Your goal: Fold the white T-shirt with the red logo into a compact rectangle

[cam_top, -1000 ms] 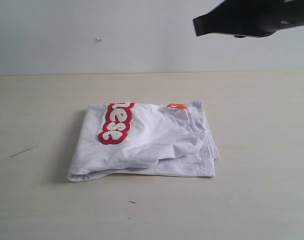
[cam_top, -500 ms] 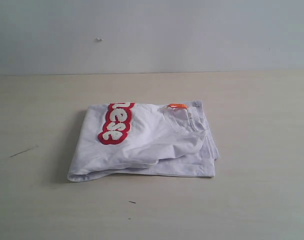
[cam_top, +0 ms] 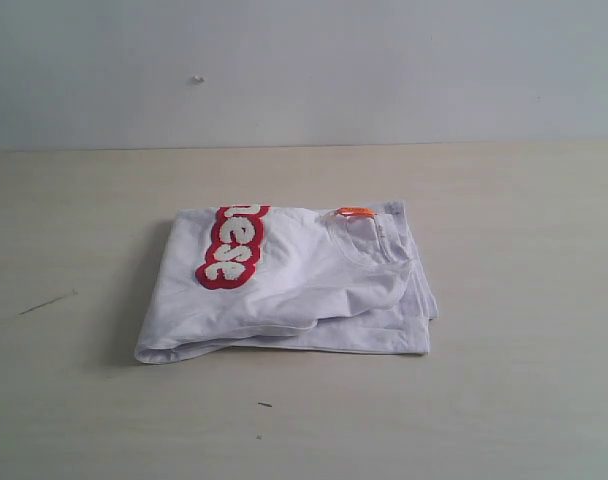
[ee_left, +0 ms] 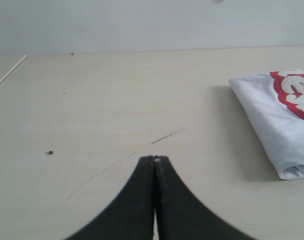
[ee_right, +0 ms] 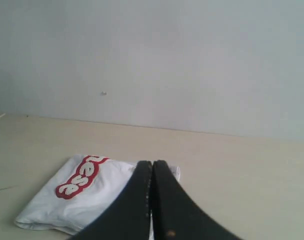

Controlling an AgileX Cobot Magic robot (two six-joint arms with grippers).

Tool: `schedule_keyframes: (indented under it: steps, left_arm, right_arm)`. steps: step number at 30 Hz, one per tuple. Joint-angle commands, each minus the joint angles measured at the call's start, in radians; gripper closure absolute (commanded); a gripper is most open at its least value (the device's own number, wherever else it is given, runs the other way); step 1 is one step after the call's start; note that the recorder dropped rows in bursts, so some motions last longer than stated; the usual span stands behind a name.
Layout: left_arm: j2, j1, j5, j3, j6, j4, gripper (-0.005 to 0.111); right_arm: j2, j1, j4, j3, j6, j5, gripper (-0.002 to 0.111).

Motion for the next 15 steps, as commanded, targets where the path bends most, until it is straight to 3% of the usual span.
schedule_keyframes:
  steps: [1, 15]
  left_arm:
    - [-0.005, -0.001, -0.010, 0.003, 0.000, -0.007, 0.107]
    - [-0.005, -0.001, -0.010, 0.003, 0.000, -0.007, 0.107]
  right_arm:
    - [-0.052, 0.001, 0.004, 0.006, -0.003, 0.007, 0.108]
    - [-0.067, 0.001, 0.004, 0.006, -0.003, 0.007, 0.108]
